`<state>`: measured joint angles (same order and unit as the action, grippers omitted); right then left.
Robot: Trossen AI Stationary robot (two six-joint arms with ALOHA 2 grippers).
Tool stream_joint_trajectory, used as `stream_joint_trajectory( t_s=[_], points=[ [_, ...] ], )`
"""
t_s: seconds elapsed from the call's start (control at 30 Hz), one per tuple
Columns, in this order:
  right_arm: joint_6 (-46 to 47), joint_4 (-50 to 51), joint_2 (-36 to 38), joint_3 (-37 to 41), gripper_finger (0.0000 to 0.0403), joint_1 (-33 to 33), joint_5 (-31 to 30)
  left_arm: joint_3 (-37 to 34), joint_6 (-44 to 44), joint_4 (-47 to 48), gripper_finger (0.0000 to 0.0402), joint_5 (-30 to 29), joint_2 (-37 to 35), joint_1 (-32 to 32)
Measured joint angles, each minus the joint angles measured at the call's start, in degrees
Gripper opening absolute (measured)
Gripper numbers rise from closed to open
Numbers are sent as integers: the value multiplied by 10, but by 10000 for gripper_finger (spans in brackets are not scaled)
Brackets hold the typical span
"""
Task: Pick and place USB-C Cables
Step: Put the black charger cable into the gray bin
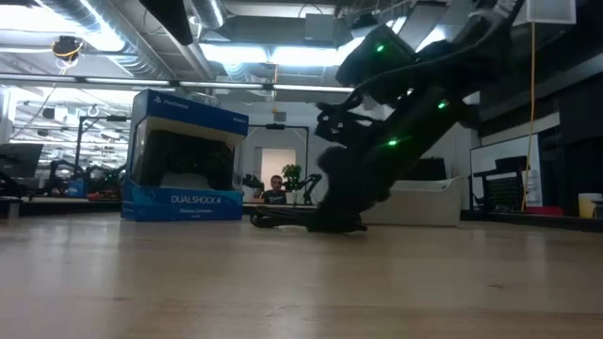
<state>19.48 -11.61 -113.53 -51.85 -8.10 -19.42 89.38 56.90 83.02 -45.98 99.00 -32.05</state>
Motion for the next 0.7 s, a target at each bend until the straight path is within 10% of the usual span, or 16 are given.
stream_joint_trajectory(
  t_s=[0.5, 0.7],
  points=[
    [-74, 531, 378, 6, 70, -20, -301, 0, 0, 0, 71, -2, 0, -1],
    [-179, 502, 469, 9, 70, 73, -249, 0, 0, -1, 71, -15, 0, -1]
  ],
)
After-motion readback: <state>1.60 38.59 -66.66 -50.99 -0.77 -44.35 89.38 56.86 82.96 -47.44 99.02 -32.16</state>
